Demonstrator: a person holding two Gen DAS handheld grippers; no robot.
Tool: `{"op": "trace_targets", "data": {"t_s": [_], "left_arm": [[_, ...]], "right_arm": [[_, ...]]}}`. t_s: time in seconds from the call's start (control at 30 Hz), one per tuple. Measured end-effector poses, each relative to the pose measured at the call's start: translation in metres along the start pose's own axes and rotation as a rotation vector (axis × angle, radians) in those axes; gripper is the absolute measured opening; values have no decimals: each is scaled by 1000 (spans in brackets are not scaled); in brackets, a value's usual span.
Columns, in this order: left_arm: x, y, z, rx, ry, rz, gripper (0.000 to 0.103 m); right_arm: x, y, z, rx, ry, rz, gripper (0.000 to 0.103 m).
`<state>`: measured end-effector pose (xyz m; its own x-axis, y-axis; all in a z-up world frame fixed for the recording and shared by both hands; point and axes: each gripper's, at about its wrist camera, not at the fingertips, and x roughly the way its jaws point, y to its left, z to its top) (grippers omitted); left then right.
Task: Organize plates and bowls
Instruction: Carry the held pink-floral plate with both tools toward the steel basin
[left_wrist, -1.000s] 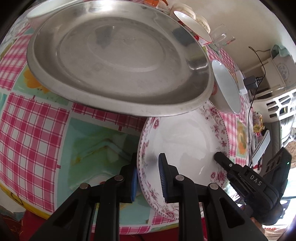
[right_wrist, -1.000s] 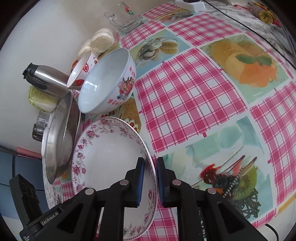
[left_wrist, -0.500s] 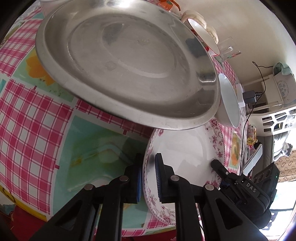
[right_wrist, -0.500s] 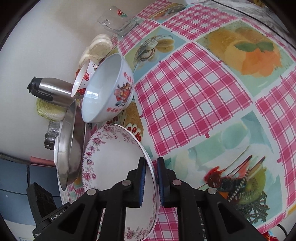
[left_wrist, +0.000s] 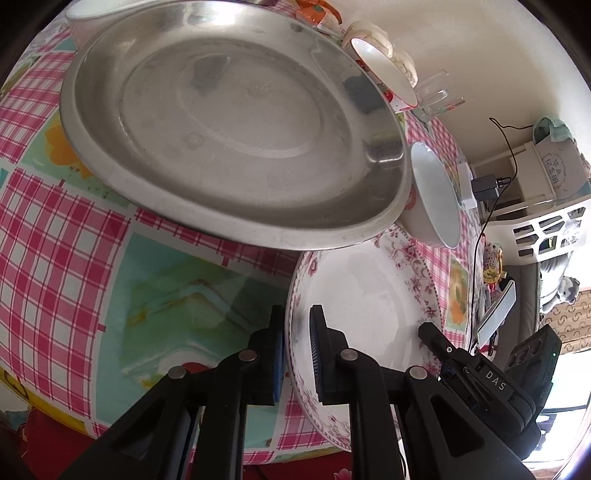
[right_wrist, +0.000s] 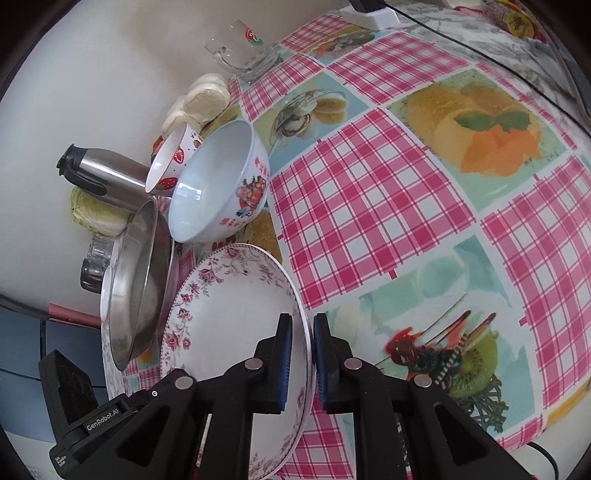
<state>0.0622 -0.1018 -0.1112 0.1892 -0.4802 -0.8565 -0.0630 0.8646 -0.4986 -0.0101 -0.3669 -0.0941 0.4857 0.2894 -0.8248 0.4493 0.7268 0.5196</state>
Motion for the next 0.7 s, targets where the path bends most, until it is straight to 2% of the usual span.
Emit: {"op": "trace_targets", "data": {"t_s": [0.3, 0.7], "left_arm": [[-8, -3, 3, 15, -10, -24, 13], [-19, -6, 6, 41, -15, -38, 13]], "right_arm": [[1, 1, -4, 17, 25, -7, 13], [-28, 4, -13, -12, -35, 21, 13]]}}
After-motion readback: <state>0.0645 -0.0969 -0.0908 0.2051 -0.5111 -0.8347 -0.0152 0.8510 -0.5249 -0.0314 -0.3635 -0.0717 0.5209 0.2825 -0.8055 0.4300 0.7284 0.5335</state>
